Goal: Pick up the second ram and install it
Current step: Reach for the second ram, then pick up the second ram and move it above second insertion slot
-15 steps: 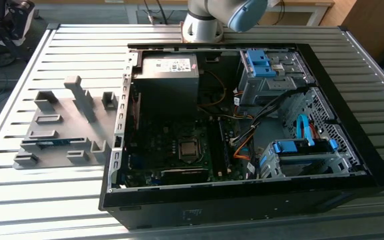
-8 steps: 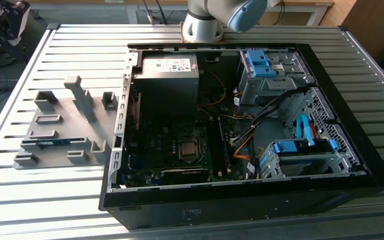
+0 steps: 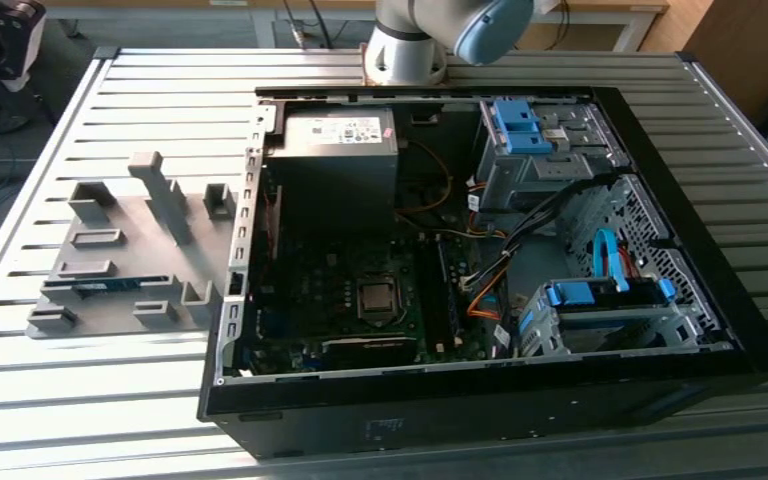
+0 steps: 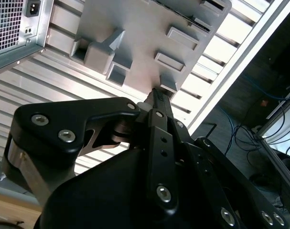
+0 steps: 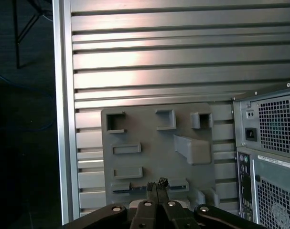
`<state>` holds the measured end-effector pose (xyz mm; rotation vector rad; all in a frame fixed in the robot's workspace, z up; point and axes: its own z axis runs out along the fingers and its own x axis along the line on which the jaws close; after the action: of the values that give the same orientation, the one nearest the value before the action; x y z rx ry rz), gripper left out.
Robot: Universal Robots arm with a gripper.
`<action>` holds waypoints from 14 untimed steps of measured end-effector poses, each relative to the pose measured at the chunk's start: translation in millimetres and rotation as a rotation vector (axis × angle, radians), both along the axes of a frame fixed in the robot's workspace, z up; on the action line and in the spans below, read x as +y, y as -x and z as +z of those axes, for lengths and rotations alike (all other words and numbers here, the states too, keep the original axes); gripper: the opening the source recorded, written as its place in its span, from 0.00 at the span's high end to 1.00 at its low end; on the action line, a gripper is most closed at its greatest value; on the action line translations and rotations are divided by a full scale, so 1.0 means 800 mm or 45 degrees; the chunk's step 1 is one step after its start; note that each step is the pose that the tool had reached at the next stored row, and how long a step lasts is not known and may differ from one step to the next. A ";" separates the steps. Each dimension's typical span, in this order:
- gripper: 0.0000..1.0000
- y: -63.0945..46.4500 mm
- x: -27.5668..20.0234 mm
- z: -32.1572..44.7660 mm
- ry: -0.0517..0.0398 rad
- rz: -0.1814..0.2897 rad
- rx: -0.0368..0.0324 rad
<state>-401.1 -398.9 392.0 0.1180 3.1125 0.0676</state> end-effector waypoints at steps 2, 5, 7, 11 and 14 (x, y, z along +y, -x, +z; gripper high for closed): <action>0.89 0.003 0.0000 -0.0001 0.000 0.000 -0.0001; 0.89 0.008 0.0000 -0.0001 0.000 0.000 -0.0001; 0.89 0.008 0.0000 -0.0001 0.000 0.000 -0.0001; 0.89 0.009 0.0000 -0.0001 0.000 0.000 0.0000; 0.89 0.009 0.0000 -0.0001 0.000 0.000 0.0000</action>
<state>-408.4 -398.9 391.9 0.1180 3.1125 0.0677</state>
